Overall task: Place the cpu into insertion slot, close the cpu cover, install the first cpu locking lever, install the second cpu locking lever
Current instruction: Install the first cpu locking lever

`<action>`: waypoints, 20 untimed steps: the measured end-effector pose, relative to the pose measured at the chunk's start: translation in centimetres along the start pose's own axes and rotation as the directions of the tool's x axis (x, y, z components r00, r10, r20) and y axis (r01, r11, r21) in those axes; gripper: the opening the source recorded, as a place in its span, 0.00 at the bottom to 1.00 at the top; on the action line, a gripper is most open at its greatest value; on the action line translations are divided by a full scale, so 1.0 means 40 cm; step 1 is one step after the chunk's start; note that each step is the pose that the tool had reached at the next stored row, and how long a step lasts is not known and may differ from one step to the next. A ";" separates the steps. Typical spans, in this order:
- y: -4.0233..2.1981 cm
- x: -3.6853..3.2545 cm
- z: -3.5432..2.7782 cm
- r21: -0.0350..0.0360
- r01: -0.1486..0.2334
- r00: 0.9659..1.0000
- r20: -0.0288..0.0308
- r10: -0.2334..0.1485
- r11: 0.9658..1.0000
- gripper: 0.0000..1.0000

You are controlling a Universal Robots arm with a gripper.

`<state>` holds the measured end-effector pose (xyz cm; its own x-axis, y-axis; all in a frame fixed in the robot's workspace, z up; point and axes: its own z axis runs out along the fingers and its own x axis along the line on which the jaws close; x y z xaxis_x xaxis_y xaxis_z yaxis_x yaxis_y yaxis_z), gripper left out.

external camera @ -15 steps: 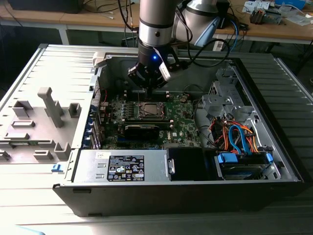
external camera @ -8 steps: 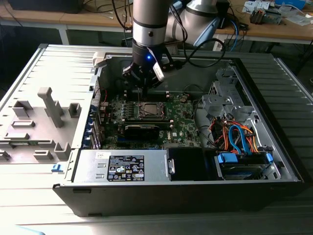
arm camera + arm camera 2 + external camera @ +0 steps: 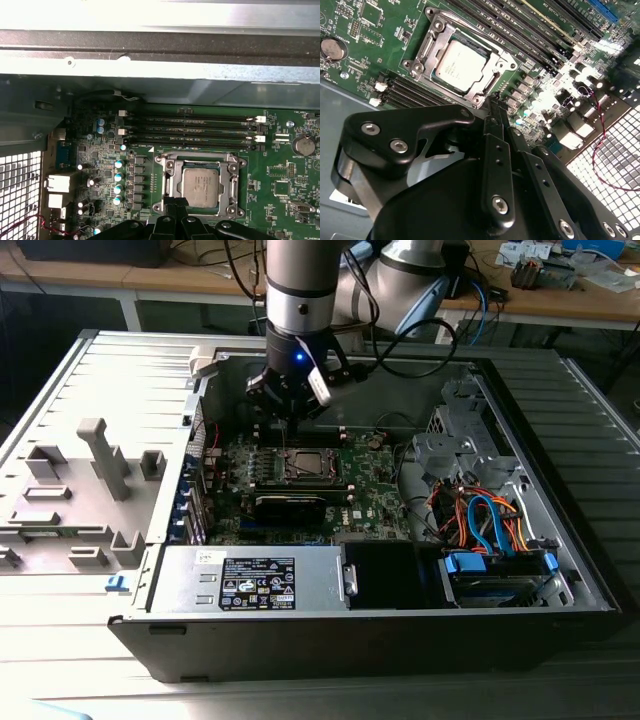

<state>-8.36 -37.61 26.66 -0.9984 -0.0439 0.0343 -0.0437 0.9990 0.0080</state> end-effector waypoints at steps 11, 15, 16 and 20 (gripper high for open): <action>0.001 0.010 0.000 0.000 0.000 1.000 0.000 0.000 1.000 0.11; 0.001 0.013 0.000 0.000 0.000 1.000 0.000 0.000 1.000 0.11; 0.003 0.014 0.000 0.000 0.000 1.000 0.000 0.000 1.000 0.11; 0.003 0.014 0.001 0.000 0.000 1.000 0.000 0.000 1.000 0.11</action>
<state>-8.94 -37.53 26.66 -0.9984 -0.0439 0.0343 -0.0437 0.9990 0.0080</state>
